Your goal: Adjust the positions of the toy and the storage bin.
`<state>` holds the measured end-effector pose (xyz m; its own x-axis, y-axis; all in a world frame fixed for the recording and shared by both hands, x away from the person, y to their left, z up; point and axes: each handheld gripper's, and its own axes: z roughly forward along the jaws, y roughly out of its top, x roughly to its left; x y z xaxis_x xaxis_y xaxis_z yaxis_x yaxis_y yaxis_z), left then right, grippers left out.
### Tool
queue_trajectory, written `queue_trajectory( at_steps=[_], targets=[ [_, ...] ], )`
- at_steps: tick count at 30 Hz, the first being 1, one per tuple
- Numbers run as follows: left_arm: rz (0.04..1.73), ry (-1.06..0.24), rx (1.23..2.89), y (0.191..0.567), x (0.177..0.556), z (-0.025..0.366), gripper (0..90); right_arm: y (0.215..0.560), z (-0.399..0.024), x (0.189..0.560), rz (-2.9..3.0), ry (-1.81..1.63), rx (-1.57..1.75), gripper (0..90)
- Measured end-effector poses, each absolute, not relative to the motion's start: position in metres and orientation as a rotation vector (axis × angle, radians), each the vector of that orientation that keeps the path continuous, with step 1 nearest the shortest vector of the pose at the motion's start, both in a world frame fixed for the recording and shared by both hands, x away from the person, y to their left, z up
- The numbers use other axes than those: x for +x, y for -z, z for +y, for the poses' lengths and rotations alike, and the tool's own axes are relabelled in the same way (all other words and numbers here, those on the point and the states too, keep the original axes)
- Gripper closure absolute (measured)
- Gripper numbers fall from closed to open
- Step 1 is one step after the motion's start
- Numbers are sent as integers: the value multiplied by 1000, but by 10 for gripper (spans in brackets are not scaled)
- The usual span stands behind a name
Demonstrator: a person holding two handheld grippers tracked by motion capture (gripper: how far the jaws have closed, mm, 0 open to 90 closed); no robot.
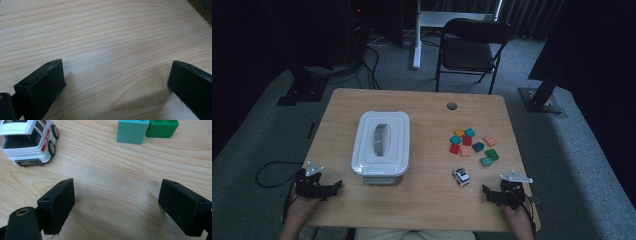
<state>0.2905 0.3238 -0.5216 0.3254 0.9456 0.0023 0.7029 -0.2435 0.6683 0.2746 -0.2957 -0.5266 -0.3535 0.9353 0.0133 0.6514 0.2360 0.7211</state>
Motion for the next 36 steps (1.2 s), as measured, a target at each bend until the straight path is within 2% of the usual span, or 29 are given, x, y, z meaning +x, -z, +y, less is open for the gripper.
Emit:
queue_trajectory(
  at_steps=[10, 15, 17, 19, 20, 24, 36],
  targets=[
    [1404, -541, 1988, 514, 308, 318, 14, 496, -278, 287, 2090, -967, 1381, 134],
    [1403, -542, 1974, 509, 321, 314, 14, 482, -252, 305, 2125, -1053, 1311, 136],
    [1394, -541, 1977, 507, 326, 310, 14, 472, -229, 318, 2144, -1066, 1230, 136],
    [1386, -541, 1981, 505, 328, 307, 14, 472, -229, 318, 2144, -1066, 1230, 136],
    [1364, -544, 1977, 501, 334, 302, 14, 466, -206, 330, 2176, -1086, 1179, 136],
    [1332, -544, 1979, 498, 345, 298, 14, 462, -169, 348, 2200, -1090, 1114, 136],
    [1302, -561, 1946, 495, 376, 298, 13, 481, -83, 398, 2238, -1038, 1156, 136]
  ],
)
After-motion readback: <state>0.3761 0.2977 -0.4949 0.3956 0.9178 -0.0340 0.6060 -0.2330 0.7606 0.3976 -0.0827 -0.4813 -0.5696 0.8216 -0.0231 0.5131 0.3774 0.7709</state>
